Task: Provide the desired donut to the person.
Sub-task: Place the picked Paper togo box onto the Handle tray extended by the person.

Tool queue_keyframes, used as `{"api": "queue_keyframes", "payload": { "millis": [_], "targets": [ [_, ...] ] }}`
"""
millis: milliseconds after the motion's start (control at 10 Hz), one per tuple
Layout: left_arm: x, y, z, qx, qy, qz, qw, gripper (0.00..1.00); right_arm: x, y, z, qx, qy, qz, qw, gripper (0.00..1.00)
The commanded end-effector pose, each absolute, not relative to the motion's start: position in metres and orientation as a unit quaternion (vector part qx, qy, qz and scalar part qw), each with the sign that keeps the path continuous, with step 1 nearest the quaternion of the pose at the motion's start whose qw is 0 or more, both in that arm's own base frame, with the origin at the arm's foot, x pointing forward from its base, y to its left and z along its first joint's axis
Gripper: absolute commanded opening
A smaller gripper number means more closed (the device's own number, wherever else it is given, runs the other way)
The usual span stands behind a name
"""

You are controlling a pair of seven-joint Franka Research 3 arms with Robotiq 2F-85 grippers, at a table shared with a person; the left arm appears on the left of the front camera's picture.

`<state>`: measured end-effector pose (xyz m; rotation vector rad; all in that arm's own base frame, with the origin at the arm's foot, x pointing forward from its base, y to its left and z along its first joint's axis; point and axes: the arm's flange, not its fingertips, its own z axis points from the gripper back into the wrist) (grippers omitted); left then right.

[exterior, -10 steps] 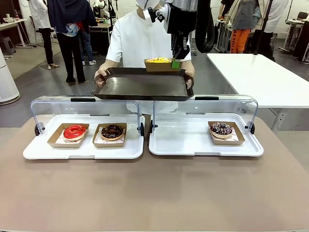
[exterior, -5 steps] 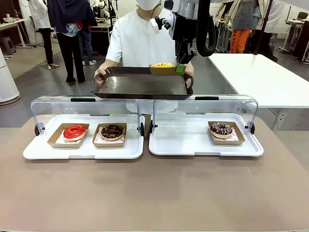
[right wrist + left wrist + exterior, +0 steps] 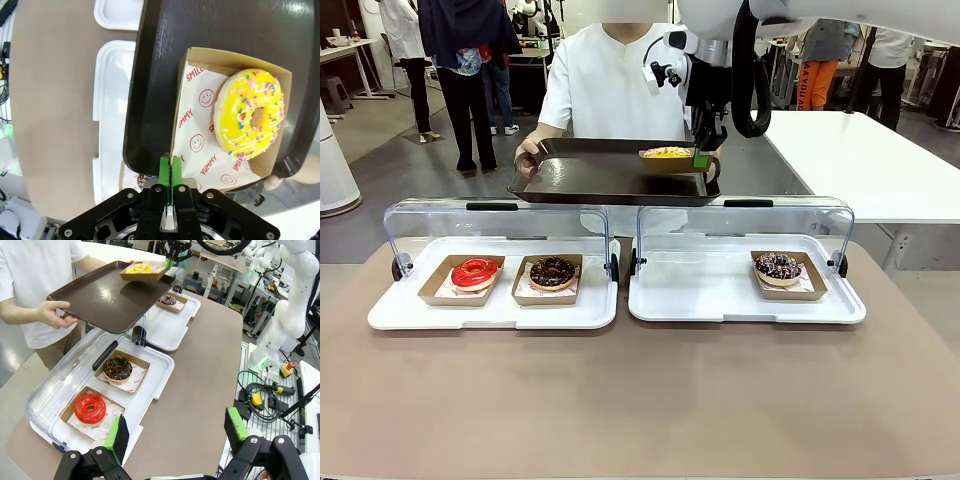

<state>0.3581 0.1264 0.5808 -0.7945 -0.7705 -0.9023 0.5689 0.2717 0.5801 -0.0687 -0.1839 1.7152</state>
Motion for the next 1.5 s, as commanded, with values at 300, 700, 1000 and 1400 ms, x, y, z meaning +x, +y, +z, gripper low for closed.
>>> {"api": "queue_keyframes", "payload": {
  "millis": [300, 700, 1000, 1400],
  "targets": [
    [0.358, 0.126, 0.582, -0.369, -0.360, -0.416, 0.749, 1.00, 0.576, 0.270, 0.545, -0.045, -0.082, 0.728, 0.680, 0.01],
    [0.358, 0.126, 0.582, -0.369, -0.360, -0.416, 0.749, 1.00, 0.577, 0.271, 0.546, -0.042, -0.097, 0.710, 0.697, 0.83],
    [0.358, 0.126, 0.582, -0.369, -0.360, -0.416, 0.749, 1.00, 0.573, 0.273, 0.553, -0.047, -0.099, 0.709, 0.696, 1.00],
    [0.358, 0.126, 0.582, -0.369, -0.360, -0.416, 0.749, 1.00, 0.570, 0.271, 0.558, -0.046, -0.099, 0.707, 0.699, 1.00]
  ]
}}
